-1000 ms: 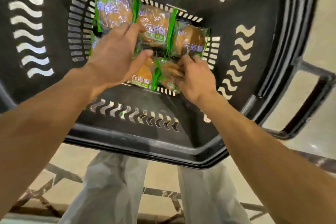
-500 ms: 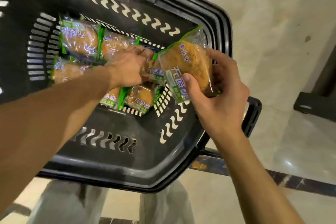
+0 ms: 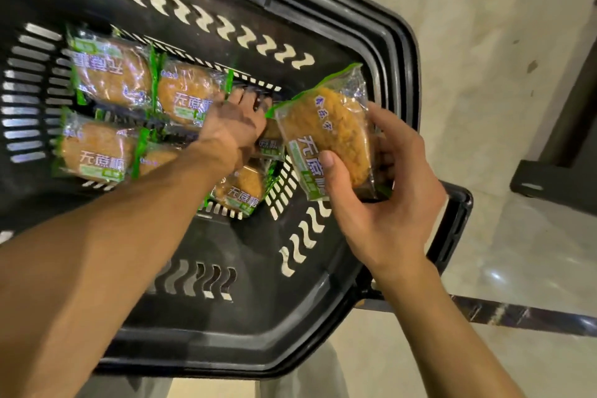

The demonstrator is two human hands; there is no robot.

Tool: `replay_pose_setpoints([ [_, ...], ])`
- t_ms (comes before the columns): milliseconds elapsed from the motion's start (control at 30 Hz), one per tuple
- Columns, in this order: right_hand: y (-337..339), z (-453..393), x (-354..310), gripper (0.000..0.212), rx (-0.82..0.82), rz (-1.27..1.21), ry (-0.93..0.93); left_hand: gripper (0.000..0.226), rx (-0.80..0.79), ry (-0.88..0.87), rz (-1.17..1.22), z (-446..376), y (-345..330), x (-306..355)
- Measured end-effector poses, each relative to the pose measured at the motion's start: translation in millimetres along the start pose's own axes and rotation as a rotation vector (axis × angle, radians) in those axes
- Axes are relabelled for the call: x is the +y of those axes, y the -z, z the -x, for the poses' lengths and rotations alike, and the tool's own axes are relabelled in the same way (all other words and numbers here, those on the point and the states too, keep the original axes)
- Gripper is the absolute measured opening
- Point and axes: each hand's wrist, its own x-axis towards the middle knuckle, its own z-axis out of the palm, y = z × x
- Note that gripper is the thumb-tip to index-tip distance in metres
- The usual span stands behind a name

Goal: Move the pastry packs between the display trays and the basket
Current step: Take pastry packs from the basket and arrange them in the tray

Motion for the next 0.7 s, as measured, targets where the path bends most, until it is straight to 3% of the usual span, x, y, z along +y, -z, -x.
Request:
replay_pose_setpoints([
  [100,-3,-1,-9,0.046,0.014,-0.031,-0.074,0.036,-0.051,0.021,0.186,19,-1,-7],
  [233,2,-7,-33,0.042,-0.018,-0.198,-0.302,0.035,0.135,0.057,0.597,74,13,-38],
  [333,20,-14,-70,0.04,-0.085,-0.256,-0.331,0.044,0.32,0.16,0.991,145,57,-76],
  [500,72,-14,-195,0.041,-0.139,-0.4,-0.331,0.043,0.586,0.256,1.304,292,150,-141],
  [700,154,20,-376,0.045,-0.211,-0.518,-0.161,0.046,0.865,0.277,1.408,496,265,-191],
])
